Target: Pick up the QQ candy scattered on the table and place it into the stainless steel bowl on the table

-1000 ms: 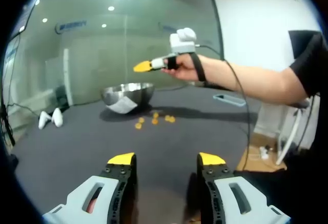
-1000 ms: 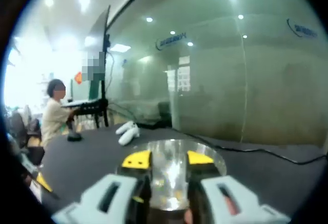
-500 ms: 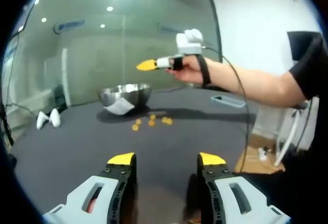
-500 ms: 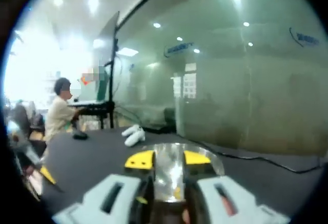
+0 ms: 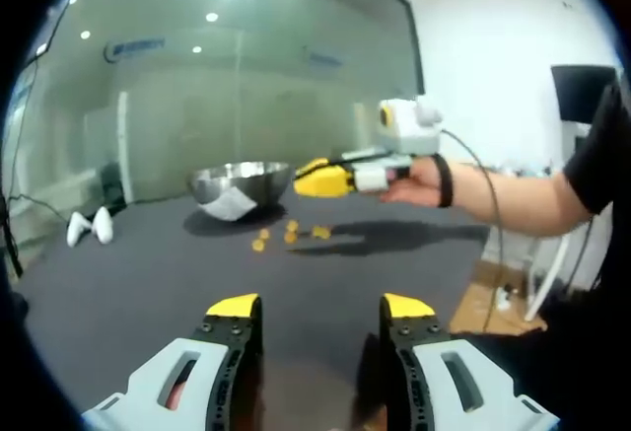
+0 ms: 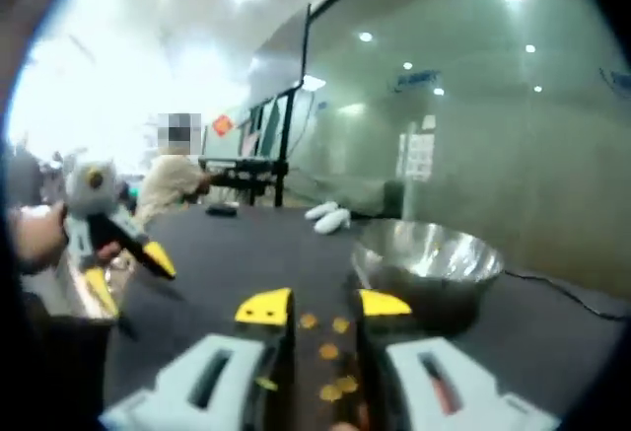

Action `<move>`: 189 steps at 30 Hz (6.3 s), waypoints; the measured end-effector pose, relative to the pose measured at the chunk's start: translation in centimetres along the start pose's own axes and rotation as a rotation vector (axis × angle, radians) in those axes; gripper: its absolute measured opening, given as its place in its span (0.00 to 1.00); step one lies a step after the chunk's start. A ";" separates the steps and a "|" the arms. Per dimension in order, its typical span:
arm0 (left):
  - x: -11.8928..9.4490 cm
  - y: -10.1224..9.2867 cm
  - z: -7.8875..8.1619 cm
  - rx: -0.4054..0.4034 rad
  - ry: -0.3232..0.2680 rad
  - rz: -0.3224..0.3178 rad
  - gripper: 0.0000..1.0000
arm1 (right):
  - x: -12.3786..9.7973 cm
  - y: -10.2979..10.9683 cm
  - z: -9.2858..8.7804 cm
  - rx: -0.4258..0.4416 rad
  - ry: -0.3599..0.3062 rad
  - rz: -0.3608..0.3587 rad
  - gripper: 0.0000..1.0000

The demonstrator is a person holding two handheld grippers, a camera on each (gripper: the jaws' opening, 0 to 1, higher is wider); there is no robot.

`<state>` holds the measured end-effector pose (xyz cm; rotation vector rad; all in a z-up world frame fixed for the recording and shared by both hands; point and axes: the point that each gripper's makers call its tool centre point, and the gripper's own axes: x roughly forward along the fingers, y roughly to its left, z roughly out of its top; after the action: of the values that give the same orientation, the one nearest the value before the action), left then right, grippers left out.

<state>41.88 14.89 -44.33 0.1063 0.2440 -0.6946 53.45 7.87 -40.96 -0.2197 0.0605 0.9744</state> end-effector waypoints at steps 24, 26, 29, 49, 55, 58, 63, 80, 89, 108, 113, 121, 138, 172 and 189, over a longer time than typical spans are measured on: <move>-0.3 0.1 0.4 -0.009 -0.030 -0.017 0.49 | -2.3 -1.8 -7.0 0.061 0.201 0.019 0.20; -0.4 0.0 0.5 -0.005 -0.033 -0.021 0.49 | -2.0 -1.9 -7.1 0.059 0.212 0.022 0.20; -0.7 -0.2 0.6 0.011 -0.032 -0.026 0.49 | -1.2 -2.0 -7.5 0.025 0.235 0.026 0.20; -0.7 -0.5 0.9 0.012 -0.026 -0.013 0.48 | 1.2 -2.2 -7.4 0.080 0.231 0.027 0.16; -0.5 -0.5 1.0 0.008 -0.026 -0.009 0.48 | 1.2 -2.5 -7.4 0.089 0.224 0.013 0.10; -0.5 -0.6 0.9 0.010 -0.023 -0.014 0.48 | 1.2 -2.5 -7.4 0.082 0.219 0.015 0.10; -0.5 -0.6 0.9 0.009 -0.022 -0.012 0.48 | 0.5 -2.4 -5.8 0.127 0.178 0.011 0.10; 0.1 -0.3 0.8 0.017 -0.015 -0.015 0.48 | 0.8 -11.4 7.5 0.027 -0.102 -0.269 0.09; -0.1 -0.1 1.1 0.015 -0.023 -0.004 0.48 | 4.6 -12.3 8.9 0.012 -0.101 -0.221 0.09; -0.3 -0.3 0.9 0.013 -0.014 0.010 0.48 | 6.0 -13.7 7.3 0.124 -0.042 -0.157 0.23; -0.3 -0.3 1.2 0.018 -0.023 0.012 0.48 | 5.2 -12.9 7.1 0.124 -0.033 -0.145 0.24; -0.4 -0.4 1.1 0.018 -0.019 0.014 0.48 | 3.1 -10.6 7.8 0.120 -0.062 -0.112 0.25; -0.6 0.3 0.8 0.018 -0.020 0.016 0.48 | -4.3 -4.2 -1.6 0.049 0.102 0.061 0.26; -0.7 0.7 0.7 -0.007 -0.022 0.026 0.48 | 1.9 -3.1 -7.3 0.161 0.239 0.119 0.21; -0.1 0.0 0.7 -0.002 -0.010 0.016 0.47 | 2.5 -3.5 -7.4 0.127 0.229 0.118 0.08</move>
<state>41.94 14.83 -43.60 0.1026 0.2337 -0.6792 58.11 6.40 -48.02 -0.2116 0.3479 1.0558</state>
